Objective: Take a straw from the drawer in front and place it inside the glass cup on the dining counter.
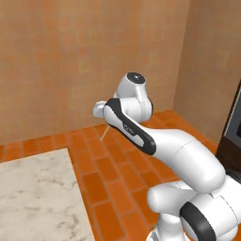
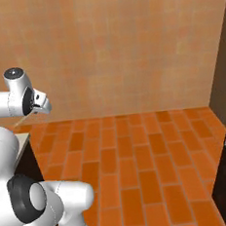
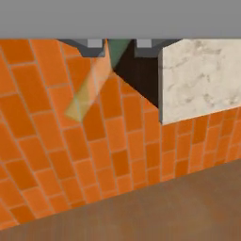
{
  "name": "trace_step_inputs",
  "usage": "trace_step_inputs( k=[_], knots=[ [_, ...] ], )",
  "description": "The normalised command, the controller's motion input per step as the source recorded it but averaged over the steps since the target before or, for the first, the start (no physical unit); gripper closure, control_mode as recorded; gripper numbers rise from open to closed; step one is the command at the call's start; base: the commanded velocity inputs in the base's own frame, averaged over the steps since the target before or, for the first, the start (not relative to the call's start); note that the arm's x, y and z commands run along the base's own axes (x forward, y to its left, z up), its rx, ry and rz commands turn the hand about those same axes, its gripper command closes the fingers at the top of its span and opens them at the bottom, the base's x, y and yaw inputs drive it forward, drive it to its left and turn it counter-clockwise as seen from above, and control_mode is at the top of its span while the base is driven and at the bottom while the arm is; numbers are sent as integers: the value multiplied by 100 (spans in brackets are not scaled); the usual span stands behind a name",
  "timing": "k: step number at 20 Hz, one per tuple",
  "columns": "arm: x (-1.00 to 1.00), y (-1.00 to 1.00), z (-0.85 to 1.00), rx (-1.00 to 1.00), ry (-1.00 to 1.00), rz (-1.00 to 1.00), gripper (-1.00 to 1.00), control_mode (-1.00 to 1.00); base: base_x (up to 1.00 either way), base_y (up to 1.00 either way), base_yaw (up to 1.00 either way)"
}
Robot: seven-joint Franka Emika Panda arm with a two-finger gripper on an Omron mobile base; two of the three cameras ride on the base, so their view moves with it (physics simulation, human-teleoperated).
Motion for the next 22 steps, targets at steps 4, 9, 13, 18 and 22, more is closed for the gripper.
trace_step_inputs(
  k=[4, 9, 13, 18, 22],
  knots=[
    [0, 0, 0, 0, 0, 0, 100, 100, 100, -2, 0],
    [0, 0, 0, 0, 0, 0, 100, 100, 100, -2, 0],
    [0, 0, 0, 0, 0, 0, 100, 100, 100, 0, 1],
    [0, 0, 0, 0, 0, 0, 100, 100, 100, 0, 11],
    [0, 0, 0, 0, 0, 0, 100, 100, 100, 0, 32]
  ],
)
